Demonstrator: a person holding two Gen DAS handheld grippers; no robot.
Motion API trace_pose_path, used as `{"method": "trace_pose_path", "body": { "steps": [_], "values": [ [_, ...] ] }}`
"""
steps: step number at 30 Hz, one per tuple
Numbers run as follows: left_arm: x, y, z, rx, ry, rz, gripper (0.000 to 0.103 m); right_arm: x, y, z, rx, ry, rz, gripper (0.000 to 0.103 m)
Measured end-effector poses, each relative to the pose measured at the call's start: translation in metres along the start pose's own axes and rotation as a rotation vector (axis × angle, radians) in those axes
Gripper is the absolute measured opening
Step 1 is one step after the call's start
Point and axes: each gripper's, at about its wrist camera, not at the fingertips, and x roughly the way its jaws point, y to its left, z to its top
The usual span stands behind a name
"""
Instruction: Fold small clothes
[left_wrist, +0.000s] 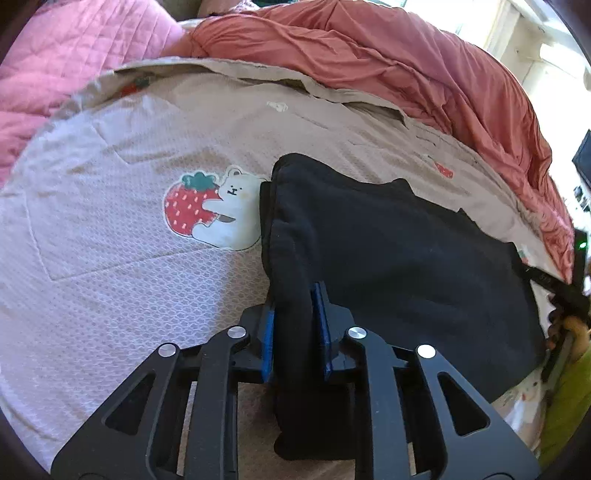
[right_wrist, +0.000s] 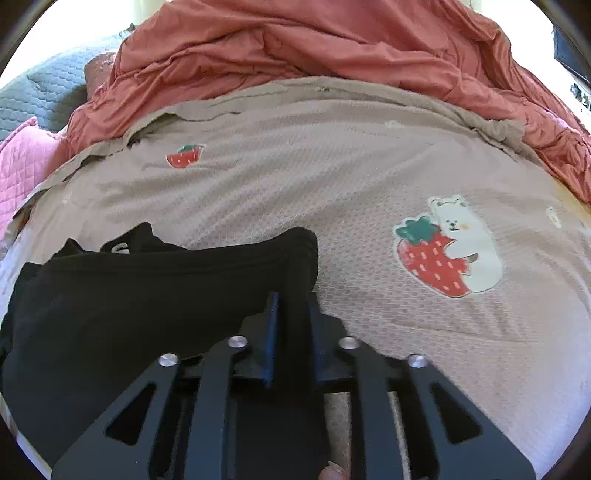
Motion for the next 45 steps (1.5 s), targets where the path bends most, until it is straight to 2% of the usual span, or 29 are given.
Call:
{"method": "trace_pose_path", "body": {
  "steps": [3, 4, 5, 12, 14, 18, 20, 22, 26, 33, 35, 37, 39, 41, 42, 43, 45],
  "values": [
    [-0.003, -0.001, -0.002, 0.006, -0.01, 0.014, 0.016, -0.019, -0.001, -0.005, -0.012, -0.036, 0.009, 0.028],
    [-0.005, 0.0, -0.002, 0.005, -0.013, 0.016, 0.016, -0.027, 0.0, -0.009, -0.017, -0.05, 0.018, 0.037],
    [-0.006, 0.0, -0.003, 0.005, -0.015, 0.016, 0.017, -0.036, 0.002, -0.013, -0.027, -0.068, 0.031, 0.042],
    [-0.017, -0.002, -0.009, 0.011, -0.031, 0.016, 0.017, -0.075, 0.019, -0.047, -0.117, -0.115, 0.061, 0.054],
    [-0.021, 0.0, -0.012, 0.008, -0.034, 0.015, 0.021, -0.082, 0.02, -0.056, -0.127, -0.118, 0.056, 0.061],
    [-0.028, 0.002, -0.017, 0.002, -0.038, 0.004, 0.025, -0.087, 0.013, -0.071, -0.103, -0.102, 0.061, 0.062],
    [-0.03, 0.004, -0.02, -0.001, -0.031, -0.009, 0.035, -0.088, 0.008, -0.078, -0.09, -0.084, 0.072, 0.062],
    [-0.032, 0.007, -0.023, -0.008, -0.024, -0.019, 0.041, -0.085, 0.0, -0.085, -0.067, -0.04, 0.108, 0.062],
    [-0.032, 0.018, -0.029, -0.07, 0.005, -0.076, 0.047, -0.081, -0.008, -0.097, -0.02, 0.004, 0.143, 0.062],
    [-0.028, 0.019, -0.043, -0.119, 0.057, -0.156, 0.047, -0.081, -0.009, -0.104, 0.05, 0.024, 0.233, 0.063],
    [-0.028, 0.012, -0.046, -0.092, 0.059, -0.146, 0.043, -0.082, -0.008, -0.104, 0.054, 0.022, 0.232, 0.058],
    [-0.028, 0.006, -0.048, -0.07, 0.062, -0.153, 0.03, -0.083, -0.008, -0.104, 0.058, 0.02, 0.224, 0.051],
    [-0.029, 0.002, -0.05, -0.051, 0.059, -0.137, 0.025, -0.084, -0.011, -0.105, 0.063, 0.014, 0.219, 0.042],
    [-0.031, 0.001, -0.05, -0.044, 0.05, -0.131, 0.018, -0.084, -0.013, -0.104, 0.067, 0.008, 0.221, 0.024],
    [-0.033, 0.0, -0.05, -0.038, 0.042, -0.133, 0.014, -0.085, -0.013, -0.103, 0.066, 0.005, 0.226, 0.02],
    [-0.034, 0.0, -0.05, -0.035, 0.037, -0.138, 0.013, -0.088, -0.014, -0.103, 0.059, -0.002, 0.229, 0.015],
    [-0.041, -0.002, -0.049, -0.013, 0.016, -0.124, 0.012, -0.095, -0.011, -0.101, 0.03, -0.024, 0.211, 0.013]
  ]
}}
